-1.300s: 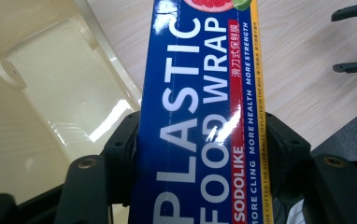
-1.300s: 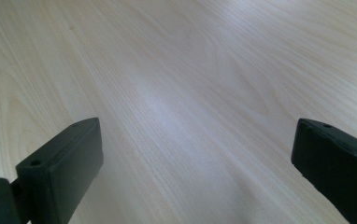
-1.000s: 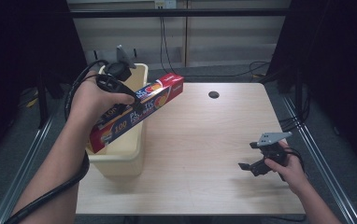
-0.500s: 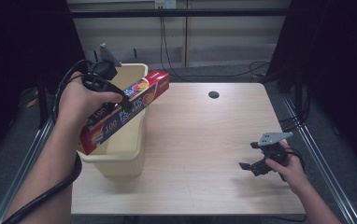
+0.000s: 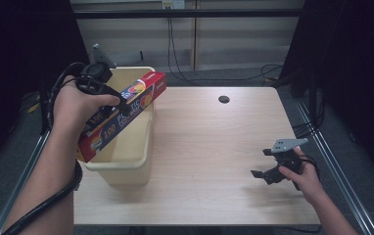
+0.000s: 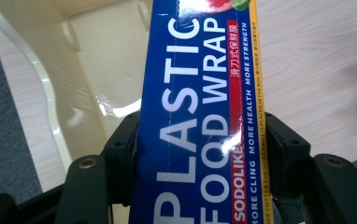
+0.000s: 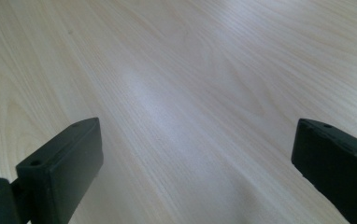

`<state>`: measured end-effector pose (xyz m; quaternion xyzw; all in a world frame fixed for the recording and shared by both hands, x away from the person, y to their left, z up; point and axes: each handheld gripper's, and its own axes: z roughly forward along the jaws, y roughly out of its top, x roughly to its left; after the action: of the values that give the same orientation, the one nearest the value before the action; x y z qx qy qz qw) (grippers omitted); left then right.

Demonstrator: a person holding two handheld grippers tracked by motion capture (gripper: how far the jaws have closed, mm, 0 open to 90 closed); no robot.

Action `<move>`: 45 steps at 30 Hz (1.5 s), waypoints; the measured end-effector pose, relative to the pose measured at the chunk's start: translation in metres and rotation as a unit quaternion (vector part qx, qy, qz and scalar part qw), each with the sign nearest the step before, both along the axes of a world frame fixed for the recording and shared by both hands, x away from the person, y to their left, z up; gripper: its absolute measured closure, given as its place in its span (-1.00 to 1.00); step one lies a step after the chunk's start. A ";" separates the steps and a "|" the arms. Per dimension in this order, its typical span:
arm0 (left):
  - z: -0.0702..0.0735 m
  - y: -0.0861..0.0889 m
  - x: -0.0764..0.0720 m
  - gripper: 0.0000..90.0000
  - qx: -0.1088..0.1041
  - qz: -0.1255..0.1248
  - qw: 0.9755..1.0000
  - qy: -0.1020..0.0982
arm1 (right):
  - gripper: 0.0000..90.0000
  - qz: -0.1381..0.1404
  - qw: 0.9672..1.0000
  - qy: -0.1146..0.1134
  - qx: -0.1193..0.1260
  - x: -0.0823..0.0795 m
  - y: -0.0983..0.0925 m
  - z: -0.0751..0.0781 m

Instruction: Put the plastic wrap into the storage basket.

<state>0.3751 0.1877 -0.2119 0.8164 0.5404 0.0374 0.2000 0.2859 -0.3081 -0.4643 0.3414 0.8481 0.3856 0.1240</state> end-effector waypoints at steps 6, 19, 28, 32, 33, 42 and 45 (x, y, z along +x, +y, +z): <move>0.001 0.008 0.003 -0.10 0.003 0.022 1.000 -0.003 | -0.95 0.001 1.000 0.000 -0.002 0.000 0.000 -0.001; 0.001 0.015 0.006 -0.10 0.002 0.059 0.998 -0.005 | -0.96 -0.002 1.000 0.000 0.001 0.000 -0.001 0.001; -0.002 0.019 0.007 -0.10 0.000 0.090 0.996 -0.006 | -0.96 -0.004 1.000 -0.006 0.002 0.000 -0.002 0.002; -0.003 0.020 0.006 -0.10 0.006 0.098 0.995 -0.005 | -0.96 -0.003 1.000 -0.007 0.002 -0.001 -0.002 0.003; -0.003 0.021 0.006 -0.10 0.007 0.099 0.995 -0.006 | -0.95 -0.001 1.000 -0.008 0.002 0.000 -0.001 0.003; -0.009 0.023 0.006 -0.10 0.011 0.124 0.992 -0.009 | -0.95 0.003 1.000 -0.007 0.002 -0.001 0.001 0.003; -0.013 0.023 0.006 -0.10 0.011 0.132 0.991 -0.007 | -0.95 0.004 1.000 -0.009 0.002 -0.001 0.001 0.003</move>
<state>0.3812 0.2112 -0.2245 0.7401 0.6413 0.0753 0.1879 0.2854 -0.3067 -0.4615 0.3352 0.8475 0.3907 0.1293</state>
